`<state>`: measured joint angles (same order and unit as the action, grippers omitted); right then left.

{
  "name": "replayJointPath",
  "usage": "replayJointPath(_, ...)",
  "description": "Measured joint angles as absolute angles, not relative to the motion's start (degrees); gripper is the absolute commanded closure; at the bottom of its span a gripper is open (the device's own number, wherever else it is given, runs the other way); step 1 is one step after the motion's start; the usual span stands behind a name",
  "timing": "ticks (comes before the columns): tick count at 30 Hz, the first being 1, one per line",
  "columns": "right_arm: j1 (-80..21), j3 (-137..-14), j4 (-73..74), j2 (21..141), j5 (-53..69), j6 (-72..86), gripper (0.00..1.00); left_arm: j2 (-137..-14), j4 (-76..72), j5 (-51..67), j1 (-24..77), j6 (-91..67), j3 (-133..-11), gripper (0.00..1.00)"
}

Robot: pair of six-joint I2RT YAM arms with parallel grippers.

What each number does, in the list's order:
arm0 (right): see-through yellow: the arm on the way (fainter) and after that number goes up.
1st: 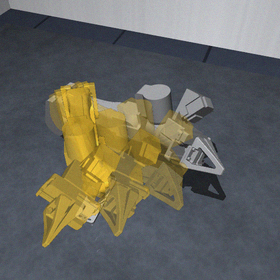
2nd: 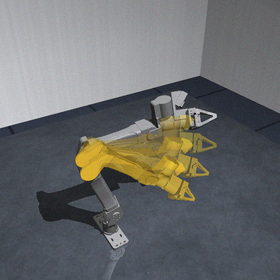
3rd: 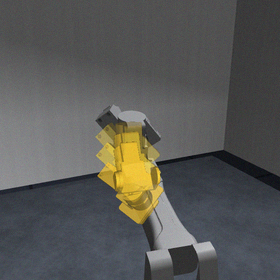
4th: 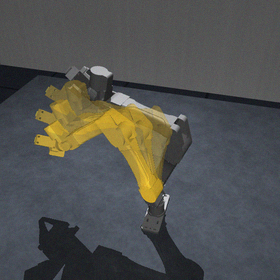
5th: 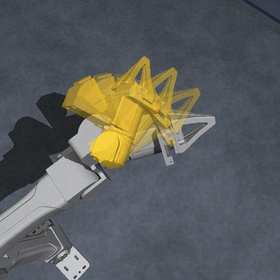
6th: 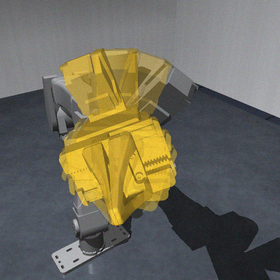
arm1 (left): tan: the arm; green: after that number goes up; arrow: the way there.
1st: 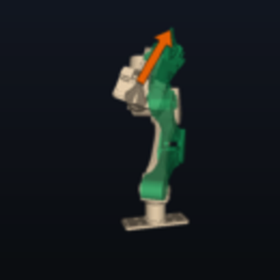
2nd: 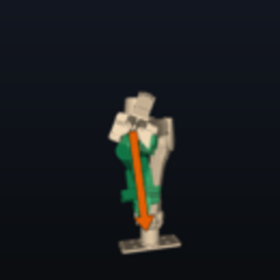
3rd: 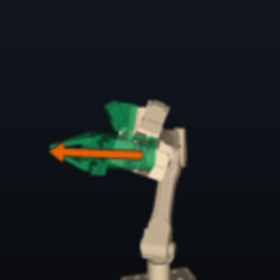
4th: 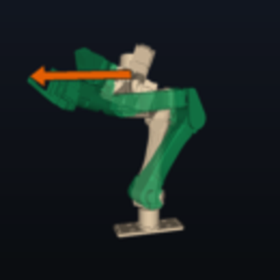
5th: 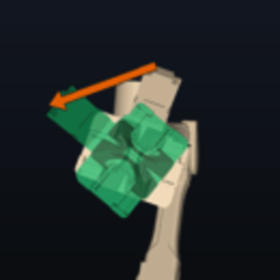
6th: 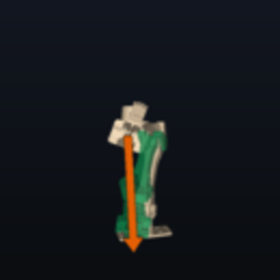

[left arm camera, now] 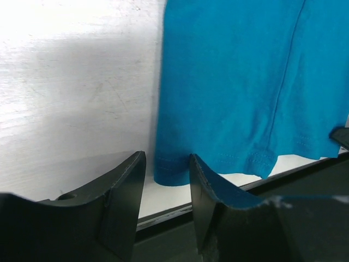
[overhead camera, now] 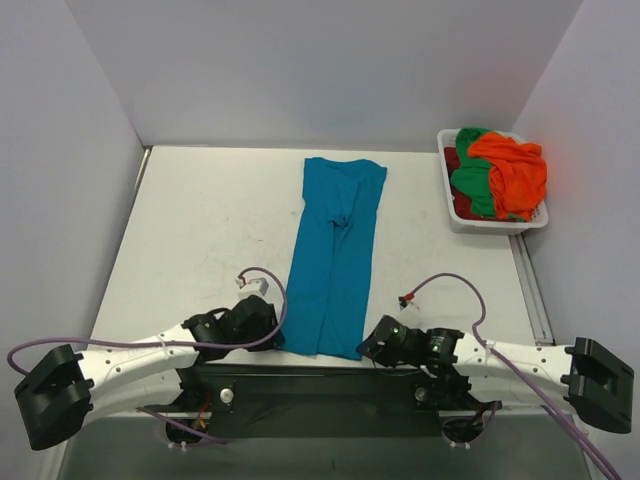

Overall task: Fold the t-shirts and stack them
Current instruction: Grab the bottom of the folded rectangular tshirt with both arms

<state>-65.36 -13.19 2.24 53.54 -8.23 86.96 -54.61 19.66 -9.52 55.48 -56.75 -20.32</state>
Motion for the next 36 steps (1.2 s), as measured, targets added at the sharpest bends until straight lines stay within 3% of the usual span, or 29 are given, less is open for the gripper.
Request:
replayJointPath(1, -65.36, -13.21, 2.81, 53.30, -8.25, 86.85, 0.87, -54.94, 19.42, -9.37, 55.81, -56.84, -20.32, 0.55)
replayJointPath(2, -65.36, -13.26, 3.38, 53.04, -8.27, 86.76, 0.89, -55.27, 19.07, -9.15, 56.12, -56.93, -20.34, 0.63)
replayJointPath(5, -65.36, -13.52, 5.50, 52.14, -8.29, 85.86, 0.95, -56.29, 18.37, -8.58, 57.21, -57.45, -20.34, 0.74)
replayJointPath(7, -65.36, -13.98, 7.53, 51.33, -8.40, 85.01, 1.00, -56.71, 18.09, -8.38, 58.15, -57.98, -20.34, 0.85)
replayJointPath(12, -65.36, -15.53, 14.46, 49.06, -8.75, 82.28, 1.00, -57.25, 17.80, -7.64, 61.43, -58.85, -20.38, 1.00)
replayJointPath(23, -65.36, -21.04, 33.65, 39.79, -8.12, 74.98, 1.00, -58.24, 20.01, -7.29, 70.08, -63.48, -22.92, 1.00)
replayJointPath(30, -64.29, -33.01, 36.36, 50.57, -11.38, 68.07, 0.99, -62.43, 21.15, -8.34, 67.00, -61.80, -32.14, 1.00)
replayJointPath(36, -53.08, -39.38, 30.24, 59.27, -10.96, 58.63, 1.00, -68.12, 18.35, -6.46, 57.58, -58.06, -37.82, 1.00)
